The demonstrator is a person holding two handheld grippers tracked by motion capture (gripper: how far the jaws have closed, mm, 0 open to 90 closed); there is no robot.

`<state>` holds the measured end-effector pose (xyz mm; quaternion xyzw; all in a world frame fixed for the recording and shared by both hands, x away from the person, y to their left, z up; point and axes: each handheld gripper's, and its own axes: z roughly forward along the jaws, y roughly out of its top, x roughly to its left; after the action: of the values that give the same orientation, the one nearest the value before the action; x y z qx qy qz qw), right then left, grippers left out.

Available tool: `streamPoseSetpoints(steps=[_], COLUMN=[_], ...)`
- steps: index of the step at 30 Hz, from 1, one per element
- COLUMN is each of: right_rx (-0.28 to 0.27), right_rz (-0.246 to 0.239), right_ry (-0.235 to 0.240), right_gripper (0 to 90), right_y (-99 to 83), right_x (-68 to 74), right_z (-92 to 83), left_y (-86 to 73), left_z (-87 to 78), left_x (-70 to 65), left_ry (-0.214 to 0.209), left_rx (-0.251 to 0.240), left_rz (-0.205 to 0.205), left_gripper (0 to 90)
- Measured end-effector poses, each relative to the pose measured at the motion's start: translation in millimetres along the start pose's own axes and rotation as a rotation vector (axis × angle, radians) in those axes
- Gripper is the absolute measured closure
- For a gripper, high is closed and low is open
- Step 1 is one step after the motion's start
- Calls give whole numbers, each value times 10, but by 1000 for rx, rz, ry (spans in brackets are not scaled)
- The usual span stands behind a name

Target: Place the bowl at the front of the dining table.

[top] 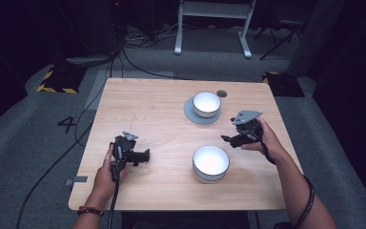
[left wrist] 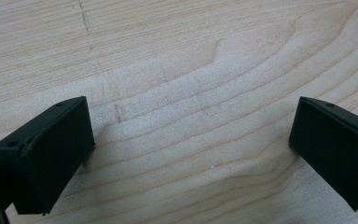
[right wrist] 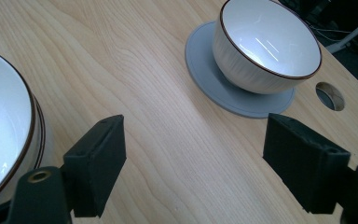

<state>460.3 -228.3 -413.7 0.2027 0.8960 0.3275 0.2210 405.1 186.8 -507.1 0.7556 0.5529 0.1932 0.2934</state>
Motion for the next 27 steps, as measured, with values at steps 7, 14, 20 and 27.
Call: streamPoseSetpoints(steps=[7,14,20,27], right_rx=[3,16,20,22], right_rz=[-10,-16,-18,-10], right_ry=[2,1,-1,10], right_gripper=[215,213,213,212], right_y=[-45,-102,-155,-231], right_x=[24,65,92,120], right_z=[-38,-44,-66,-62], left_y=[0,0,0,0], left_z=[0,0,0,0], left_x=[0,0,0,-1], left_ry=[-1,0,-2,-1], left_rx=[0,0,0,0], left_rz=[0,0,-1,-1], left_gripper=[0,0,0,0])
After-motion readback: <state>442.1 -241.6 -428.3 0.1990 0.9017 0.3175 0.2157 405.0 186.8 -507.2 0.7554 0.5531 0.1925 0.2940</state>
